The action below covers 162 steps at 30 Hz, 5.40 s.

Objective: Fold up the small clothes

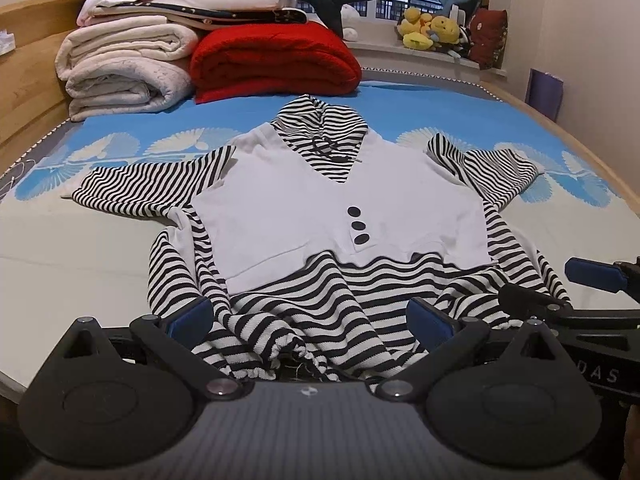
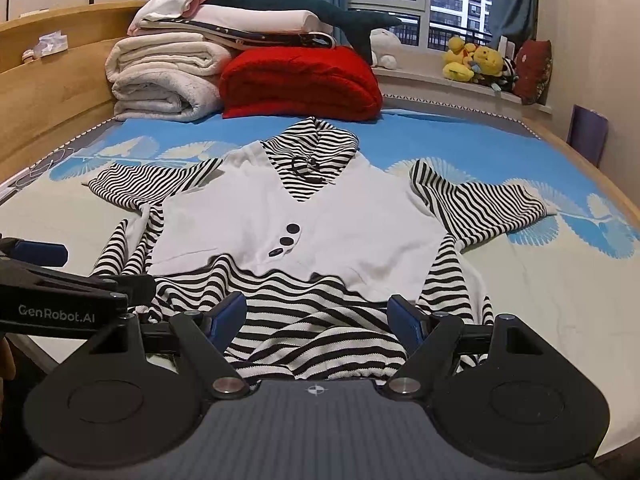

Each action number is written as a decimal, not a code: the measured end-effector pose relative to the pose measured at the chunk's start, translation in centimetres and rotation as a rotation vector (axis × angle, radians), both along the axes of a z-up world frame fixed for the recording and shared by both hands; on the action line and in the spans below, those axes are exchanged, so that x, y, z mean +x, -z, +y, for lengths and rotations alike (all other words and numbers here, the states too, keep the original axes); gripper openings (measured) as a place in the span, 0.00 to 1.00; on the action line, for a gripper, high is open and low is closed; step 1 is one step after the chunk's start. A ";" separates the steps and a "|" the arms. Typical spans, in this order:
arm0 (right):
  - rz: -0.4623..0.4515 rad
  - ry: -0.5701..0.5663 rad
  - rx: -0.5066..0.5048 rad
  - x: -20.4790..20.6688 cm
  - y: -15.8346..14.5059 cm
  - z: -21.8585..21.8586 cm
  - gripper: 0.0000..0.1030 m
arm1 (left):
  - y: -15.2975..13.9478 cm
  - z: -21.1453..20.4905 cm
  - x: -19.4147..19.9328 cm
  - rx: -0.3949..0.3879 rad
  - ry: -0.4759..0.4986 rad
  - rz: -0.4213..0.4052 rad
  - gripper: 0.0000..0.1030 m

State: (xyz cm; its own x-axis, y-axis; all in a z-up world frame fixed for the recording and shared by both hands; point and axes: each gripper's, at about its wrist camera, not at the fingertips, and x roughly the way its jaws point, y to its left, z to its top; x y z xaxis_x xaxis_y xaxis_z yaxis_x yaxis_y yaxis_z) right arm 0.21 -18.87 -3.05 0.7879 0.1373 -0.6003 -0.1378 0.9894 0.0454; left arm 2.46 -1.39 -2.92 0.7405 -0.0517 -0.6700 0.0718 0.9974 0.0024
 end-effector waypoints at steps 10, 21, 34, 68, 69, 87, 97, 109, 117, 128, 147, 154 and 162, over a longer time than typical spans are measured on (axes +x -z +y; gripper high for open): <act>-0.060 0.032 0.017 3.8 -3.2 -7.5 0.40 | -2.6 6.6 4.9 -0.018 0.122 0.007 0.40; 0.518 0.162 0.156 13.5 7.4 -18.0 0.44 | 6.1 17.1 13.6 -0.375 -0.157 0.492 0.49; 0.485 0.305 0.197 14.4 7.8 -22.0 0.02 | 6.0 13.7 13.9 -0.279 -0.019 0.505 0.03; 0.423 -0.294 -0.293 10.0 8.8 -10.4 0.11 | 7.2 3.7 10.4 0.034 0.354 0.571 0.17; 0.431 -0.312 -0.254 9.8 8.7 -10.6 0.11 | 7.4 3.7 10.0 0.055 0.373 0.589 0.16; 0.363 -0.299 0.165 7.7 3.3 -15.1 0.35 | 4.2 6.8 9.3 -0.141 0.421 0.464 0.47; 0.605 -0.299 -0.231 9.6 9.0 -10.4 0.35 | 8.0 5.7 9.6 0.082 0.342 0.526 0.47; 0.231 -0.099 -0.081 13.3 1.9 -8.4 0.36 | 3.0 9.0 13.1 0.094 0.008 0.114 0.70; 0.054 0.014 -0.013 16.2 0.3 -5.6 0.35 | 1.8 12.4 17.1 0.075 -0.113 0.050 0.83; 0.051 -0.050 -0.115 21.1 1.6 -0.1 0.35 | 5.0 21.5 24.4 0.059 -0.389 0.066 0.79; 0.143 -0.033 -0.122 29.7 5.2 2.1 0.35 | 10.6 36.8 29.3 -0.120 -0.745 0.032 0.62; 0.159 -0.030 -0.101 30.0 5.0 0.7 0.35 | 10.8 35.5 30.7 -0.163 -0.672 0.030 0.06; 0.251 0.079 -0.145 29.6 5.4 -3.1 0.26 | 2.5 26.6 31.2 -0.061 -0.488 -0.150 0.04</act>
